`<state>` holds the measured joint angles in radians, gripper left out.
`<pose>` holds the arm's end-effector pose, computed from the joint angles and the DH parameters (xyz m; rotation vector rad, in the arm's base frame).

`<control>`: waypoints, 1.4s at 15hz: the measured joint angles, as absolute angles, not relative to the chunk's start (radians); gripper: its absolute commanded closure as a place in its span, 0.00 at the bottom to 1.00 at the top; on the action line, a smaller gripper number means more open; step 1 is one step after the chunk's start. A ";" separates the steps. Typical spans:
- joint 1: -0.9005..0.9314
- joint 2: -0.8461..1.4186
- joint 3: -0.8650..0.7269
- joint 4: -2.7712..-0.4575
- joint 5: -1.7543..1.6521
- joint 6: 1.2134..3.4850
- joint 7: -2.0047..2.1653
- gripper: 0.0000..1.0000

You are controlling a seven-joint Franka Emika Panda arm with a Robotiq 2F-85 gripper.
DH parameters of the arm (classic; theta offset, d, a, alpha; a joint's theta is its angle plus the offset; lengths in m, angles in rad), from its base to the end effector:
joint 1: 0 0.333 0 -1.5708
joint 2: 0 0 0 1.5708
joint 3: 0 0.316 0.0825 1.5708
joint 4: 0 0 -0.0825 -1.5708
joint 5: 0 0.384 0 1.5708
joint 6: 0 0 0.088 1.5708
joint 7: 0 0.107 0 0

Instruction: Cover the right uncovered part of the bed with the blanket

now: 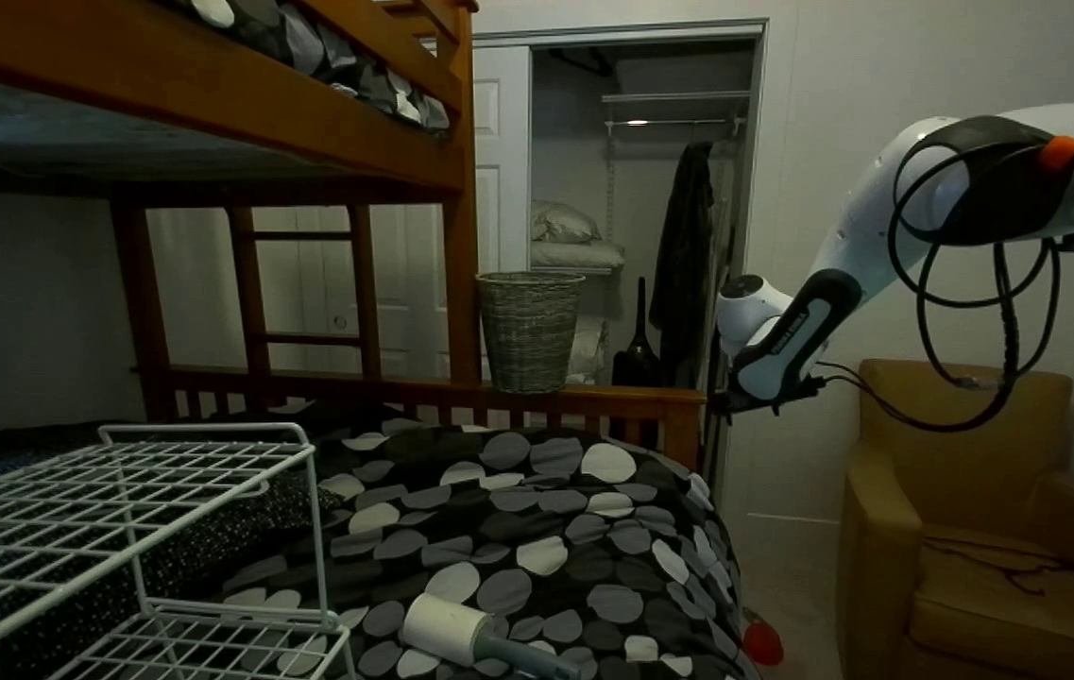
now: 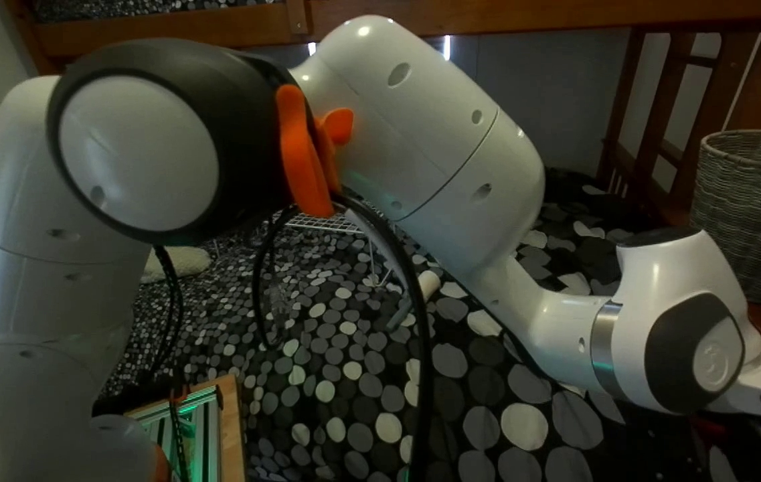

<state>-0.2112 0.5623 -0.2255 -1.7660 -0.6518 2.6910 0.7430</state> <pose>0.6404 -0.2576 0.2847 2.5403 -0.7568 0.5541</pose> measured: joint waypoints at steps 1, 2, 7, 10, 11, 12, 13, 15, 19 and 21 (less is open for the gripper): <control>-0.209 0.547 -0.201 -1.770 -0.576 2.692 0.699 0.00; -0.199 0.527 -0.181 -1.775 -0.507 2.681 0.650 0.00; -0.095 0.411 -0.153 -1.788 -0.292 2.494 0.490 0.00; -0.053 0.346 -0.144 -1.787 -0.244 2.370 0.446 0.00; -0.043 0.324 -0.142 -1.787 -0.241 2.331 0.438 0.00; -0.034 0.303 -0.138 -1.787 -0.240 2.294 0.429 0.00; -0.027 0.283 -0.134 -1.787 -0.240 2.262 0.422 0.00; -0.016 0.248 -0.126 -1.789 -0.240 2.217 0.410 0.00; -0.011 0.191 -0.105 -1.804 -0.232 2.189 0.396 0.00; -0.012 0.165 -0.100 -1.822 -0.185 2.226 0.394 0.00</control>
